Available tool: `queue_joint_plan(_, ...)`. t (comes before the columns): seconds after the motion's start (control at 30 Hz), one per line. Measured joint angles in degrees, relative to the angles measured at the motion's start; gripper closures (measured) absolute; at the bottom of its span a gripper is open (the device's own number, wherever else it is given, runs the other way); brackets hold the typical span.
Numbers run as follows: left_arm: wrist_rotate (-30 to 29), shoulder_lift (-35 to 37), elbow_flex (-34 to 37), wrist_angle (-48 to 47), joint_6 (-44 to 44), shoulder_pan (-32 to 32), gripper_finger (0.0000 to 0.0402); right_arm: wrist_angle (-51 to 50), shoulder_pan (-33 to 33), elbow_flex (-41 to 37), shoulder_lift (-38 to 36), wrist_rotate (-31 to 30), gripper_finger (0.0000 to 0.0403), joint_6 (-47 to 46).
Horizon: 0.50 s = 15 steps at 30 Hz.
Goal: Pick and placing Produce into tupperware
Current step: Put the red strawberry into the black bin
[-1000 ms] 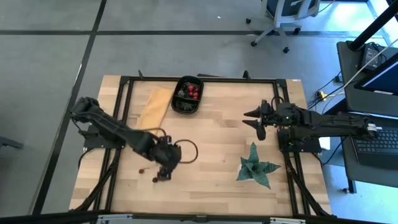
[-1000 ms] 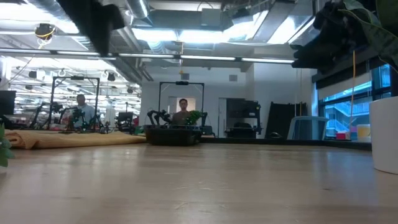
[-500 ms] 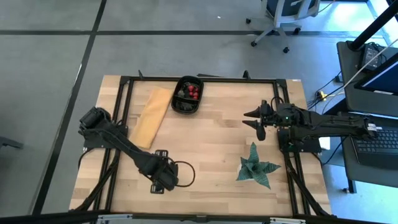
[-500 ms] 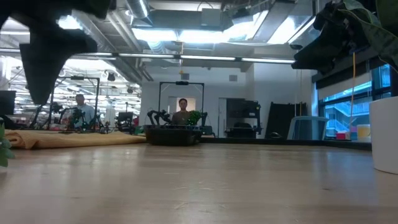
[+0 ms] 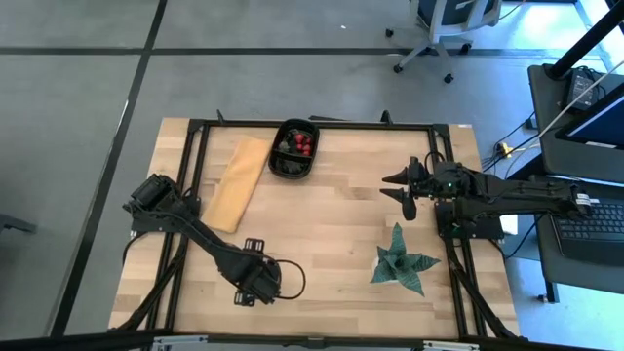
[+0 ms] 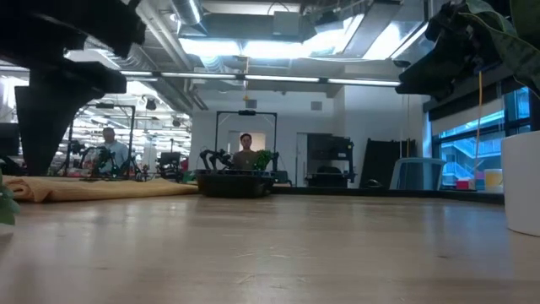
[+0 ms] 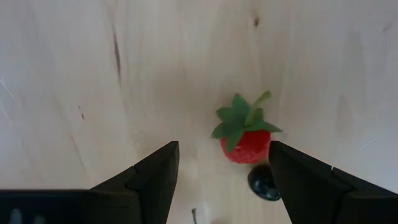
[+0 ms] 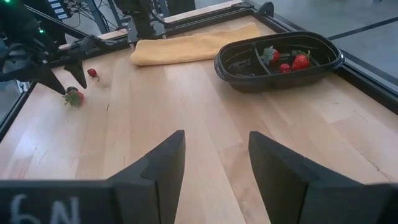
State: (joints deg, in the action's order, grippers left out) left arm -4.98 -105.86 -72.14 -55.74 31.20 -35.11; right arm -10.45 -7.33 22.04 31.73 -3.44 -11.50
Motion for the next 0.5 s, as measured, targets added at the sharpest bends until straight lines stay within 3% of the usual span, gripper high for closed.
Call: queue_joint_plan(0.5,0.4,0.0,3.58,5.35,3.22,0.22,0.0162,-0.14,0.0,0.0,0.04,0.0,0.0224,1.38)
